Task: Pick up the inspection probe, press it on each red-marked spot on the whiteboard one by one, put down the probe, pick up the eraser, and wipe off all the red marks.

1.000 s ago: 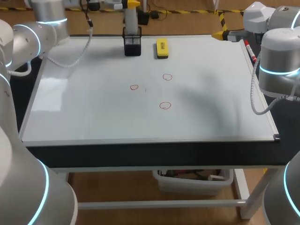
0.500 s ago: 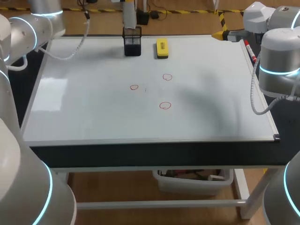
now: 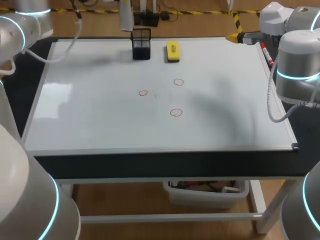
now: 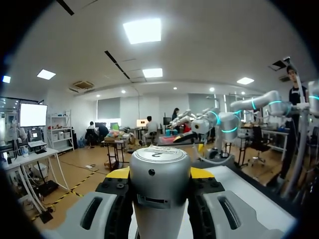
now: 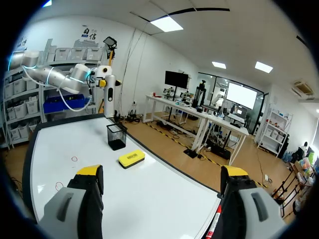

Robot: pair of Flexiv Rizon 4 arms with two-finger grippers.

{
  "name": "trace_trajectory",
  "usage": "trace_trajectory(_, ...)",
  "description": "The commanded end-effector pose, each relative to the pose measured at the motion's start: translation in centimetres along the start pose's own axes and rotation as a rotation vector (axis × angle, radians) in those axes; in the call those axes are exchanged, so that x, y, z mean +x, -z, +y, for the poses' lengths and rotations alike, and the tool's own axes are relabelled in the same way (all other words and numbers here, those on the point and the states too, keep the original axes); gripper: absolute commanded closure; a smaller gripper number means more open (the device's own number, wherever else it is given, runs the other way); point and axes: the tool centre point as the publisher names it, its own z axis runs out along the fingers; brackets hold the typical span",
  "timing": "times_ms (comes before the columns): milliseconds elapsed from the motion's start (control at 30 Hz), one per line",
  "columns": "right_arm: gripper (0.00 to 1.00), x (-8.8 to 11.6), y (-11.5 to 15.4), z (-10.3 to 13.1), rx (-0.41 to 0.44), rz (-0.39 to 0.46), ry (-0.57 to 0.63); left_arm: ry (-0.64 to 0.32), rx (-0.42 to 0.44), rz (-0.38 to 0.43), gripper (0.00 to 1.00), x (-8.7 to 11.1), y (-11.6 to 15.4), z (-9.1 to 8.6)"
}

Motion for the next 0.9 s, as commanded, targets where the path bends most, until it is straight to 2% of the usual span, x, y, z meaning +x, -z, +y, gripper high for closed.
trace_trajectory(33,0.00,0.0,0.0,0.0,0.000,0.000,0.000,0.007,0.001,0.047,1.00,0.3,1.6,0.2)
trace_trajectory(533,0.00,0.0,0.0,0.0,0.000,0.000,0.000,0.019,0.001,-0.046,1.00,2.8,6.7,2.2)
trace_trajectory(900,0.00,0.0,0.0,0.0,0.000,0.000,0.000,0.019,0.007,-0.097,1.00,4.1,9.2,3.5)
